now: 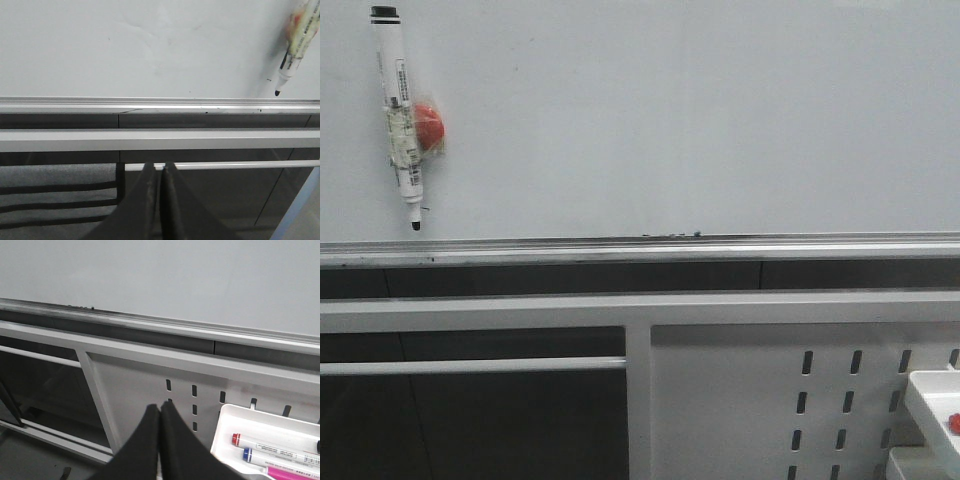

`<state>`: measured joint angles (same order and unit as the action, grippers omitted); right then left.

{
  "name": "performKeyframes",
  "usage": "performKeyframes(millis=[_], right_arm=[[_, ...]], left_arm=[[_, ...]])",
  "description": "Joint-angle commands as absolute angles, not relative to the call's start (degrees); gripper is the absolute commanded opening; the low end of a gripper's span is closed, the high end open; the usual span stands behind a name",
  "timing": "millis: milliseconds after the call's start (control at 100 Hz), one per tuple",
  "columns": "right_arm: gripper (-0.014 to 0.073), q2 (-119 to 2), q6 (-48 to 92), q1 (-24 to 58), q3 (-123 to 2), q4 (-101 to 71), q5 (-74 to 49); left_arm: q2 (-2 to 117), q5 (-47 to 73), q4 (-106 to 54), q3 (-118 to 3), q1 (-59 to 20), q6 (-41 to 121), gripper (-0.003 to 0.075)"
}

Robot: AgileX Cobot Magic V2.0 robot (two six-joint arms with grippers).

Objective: Write number 1 on whiteboard

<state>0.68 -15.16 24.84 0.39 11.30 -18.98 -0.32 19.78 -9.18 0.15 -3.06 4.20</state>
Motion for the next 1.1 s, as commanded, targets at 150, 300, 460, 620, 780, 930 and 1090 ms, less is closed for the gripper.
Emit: performKeyframes(millis=[150, 300, 460, 620, 780, 930, 1090], right_arm=[[-0.005, 1.76, -14.87, 24.89, 1.28, 12.48, -16.19], [-0.005, 1.76, -14.87, 24.89, 1.28, 12.48, -16.19], [-0.005, 1.76, -14.87, 24.89, 1.28, 12.48, -16.19], [-0.005, 1.76, -14.87, 24.89, 1.28, 12.48, -16.19], [-0.005, 1.76, -14.87, 24.89, 1.28, 12.48, -16.19], [-0.005, 1.76, -14.87, 24.89, 1.18, 12.52, -15.86], [-0.005, 1.76, -14.87, 24.89, 1.18, 12.52, -12.68]], left_arm=[[-1.6, 17.07, -9.84, 2.22, -2.88, 3.7, -0.002], [-1.6, 17.07, -9.84, 2.22, -2.88, 3.7, -0.002], [-1.6, 17.07, -9.84, 2.22, -2.88, 3.7, -0.002], [-1.6, 17.07, -9.84, 2.22, -2.88, 3.7, -0.002], [-1.6, 17.07, -9.84, 2.22, -2.88, 3.7, -0.002], [-1.6, 17.07, -9.66, 2.22, -2.88, 3.86, -0.002], [-1.6, 14.5, -4.99, 2.22, -2.88, 4.19, -0.002]])
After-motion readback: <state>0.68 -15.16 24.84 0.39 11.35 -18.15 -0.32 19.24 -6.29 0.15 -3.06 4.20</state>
